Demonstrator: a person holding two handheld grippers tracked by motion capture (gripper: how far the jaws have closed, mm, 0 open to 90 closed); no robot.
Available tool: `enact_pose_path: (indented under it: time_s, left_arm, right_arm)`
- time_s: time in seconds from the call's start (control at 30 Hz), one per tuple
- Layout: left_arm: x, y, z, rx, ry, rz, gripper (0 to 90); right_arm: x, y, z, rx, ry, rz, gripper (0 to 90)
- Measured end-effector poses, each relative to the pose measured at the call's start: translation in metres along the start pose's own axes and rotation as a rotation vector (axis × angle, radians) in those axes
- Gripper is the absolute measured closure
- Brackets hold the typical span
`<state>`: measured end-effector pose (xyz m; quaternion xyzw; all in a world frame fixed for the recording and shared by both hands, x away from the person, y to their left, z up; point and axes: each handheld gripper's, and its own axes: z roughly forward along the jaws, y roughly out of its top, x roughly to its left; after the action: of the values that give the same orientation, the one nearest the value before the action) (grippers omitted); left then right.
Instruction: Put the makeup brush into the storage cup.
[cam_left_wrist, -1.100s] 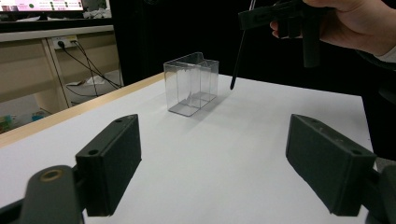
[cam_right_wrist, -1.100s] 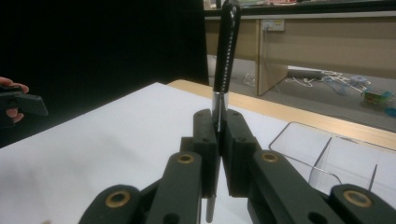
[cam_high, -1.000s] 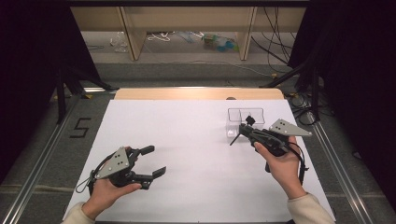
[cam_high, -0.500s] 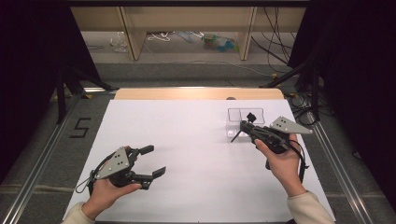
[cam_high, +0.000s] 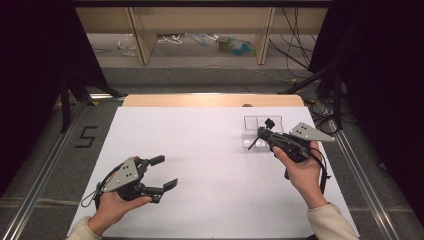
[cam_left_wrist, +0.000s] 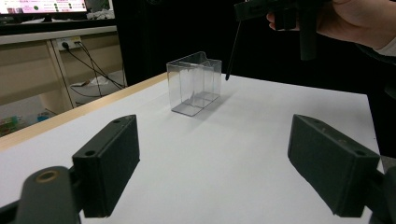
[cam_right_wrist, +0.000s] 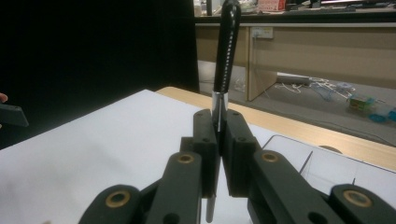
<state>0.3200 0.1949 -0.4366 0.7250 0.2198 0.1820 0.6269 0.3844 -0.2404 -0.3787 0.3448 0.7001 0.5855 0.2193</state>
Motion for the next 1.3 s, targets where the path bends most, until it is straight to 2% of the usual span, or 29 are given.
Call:
enact_pose_path:
  time_s: [0.1, 0.7, 1.03, 1.23, 1.3]
  left_arm:
    - [0.0001, 0.0002, -0.0001, 0.0, 0.002, 0.001, 16.7]
    - [0.0001, -0.0002, 0.0005, 0.003, 0.002, 0.003, 16.6]
    - [0.0, -0.0004, 0.001, 0.004, 0.0, 0.001, 16.7]
    - [-0.0001, -0.0004, 0.0012, 0.005, 0.001, 0.001, 16.7]
    - [-0.0001, -0.0004, 0.0012, 0.005, 0.001, 0.001, 16.7]
  right_arm:
    - [-0.0003, 0.0012, -0.0002, 0.014, 0.0, 0.004, 85.6]
    - [-0.0037, 0.0055, 0.003, 0.007, -0.016, -0.006, 85.6]
    - [-0.0055, 0.0066, 0.0049, -0.014, -0.027, -0.001, 85.5]
    - [-0.0074, 0.0085, 0.0052, -0.005, -0.031, -0.011, 85.6]
    - [-0.0074, 0.0088, 0.0066, -0.019, -0.034, -0.01, 85.6]
